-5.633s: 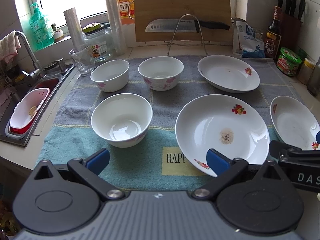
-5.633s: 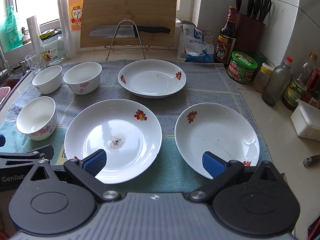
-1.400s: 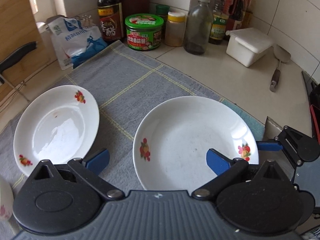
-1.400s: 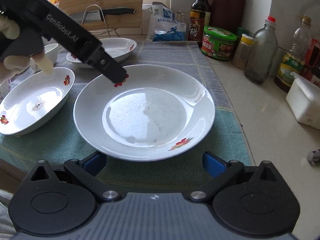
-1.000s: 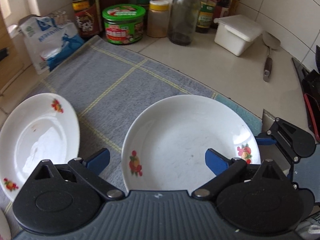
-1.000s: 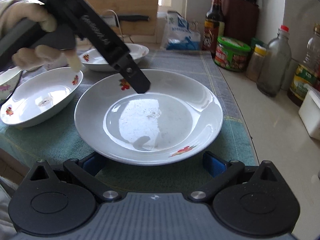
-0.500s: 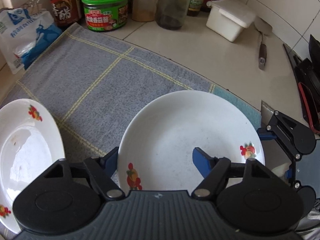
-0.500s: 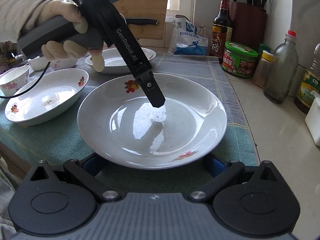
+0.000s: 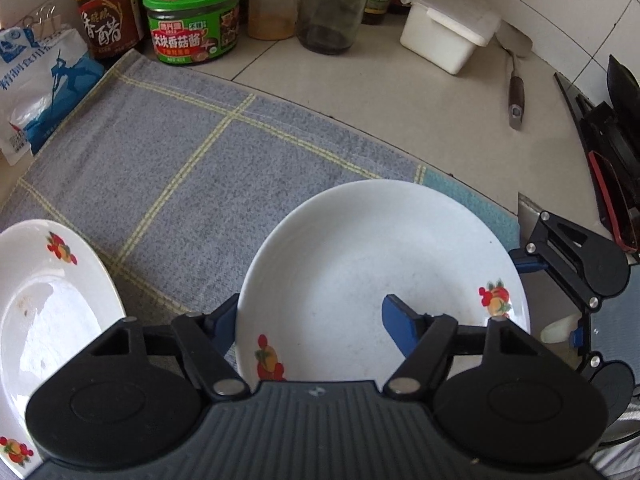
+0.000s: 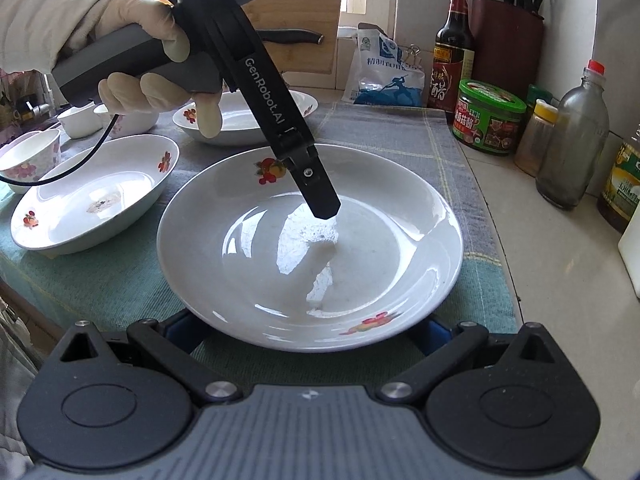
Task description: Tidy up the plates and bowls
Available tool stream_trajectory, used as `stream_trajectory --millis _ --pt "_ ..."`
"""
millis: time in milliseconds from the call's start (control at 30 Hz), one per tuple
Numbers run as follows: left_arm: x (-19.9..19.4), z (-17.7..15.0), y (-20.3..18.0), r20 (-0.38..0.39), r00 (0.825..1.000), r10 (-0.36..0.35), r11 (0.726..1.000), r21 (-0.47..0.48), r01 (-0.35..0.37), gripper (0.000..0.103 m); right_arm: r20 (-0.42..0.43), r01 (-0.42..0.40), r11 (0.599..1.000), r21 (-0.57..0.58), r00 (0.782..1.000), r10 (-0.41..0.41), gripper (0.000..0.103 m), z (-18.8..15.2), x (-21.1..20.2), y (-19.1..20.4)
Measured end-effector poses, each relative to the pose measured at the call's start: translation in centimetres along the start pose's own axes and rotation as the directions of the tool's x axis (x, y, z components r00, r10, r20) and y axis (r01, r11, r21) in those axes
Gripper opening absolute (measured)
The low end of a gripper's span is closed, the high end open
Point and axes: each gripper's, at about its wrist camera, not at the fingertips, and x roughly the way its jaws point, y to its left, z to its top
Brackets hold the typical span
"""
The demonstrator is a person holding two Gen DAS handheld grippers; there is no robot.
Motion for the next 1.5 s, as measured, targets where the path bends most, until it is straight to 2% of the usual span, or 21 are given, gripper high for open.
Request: stream_trajectory --millis 467,900,1500 --pt "-0.5 2.8 1.3 0.061 0.998 -0.002 1.000 -0.010 0.003 0.073 0.004 0.038 0.999 -0.030 0.999 -0.038 0.103 2.0 0.8 -1.9" --pt "1.1 6.4 3.1 0.087 0.996 0.007 1.000 -0.012 -0.006 0.073 -0.016 0.042 0.999 -0.012 0.999 -0.042 0.103 3.7 3.2 -5.5" --pt "2.9 7.2 4.1 0.101 0.995 0.006 1.000 -0.016 -0.005 0.073 -0.030 0.064 0.998 0.006 0.998 -0.064 0.103 4.0 4.1 -6.5"
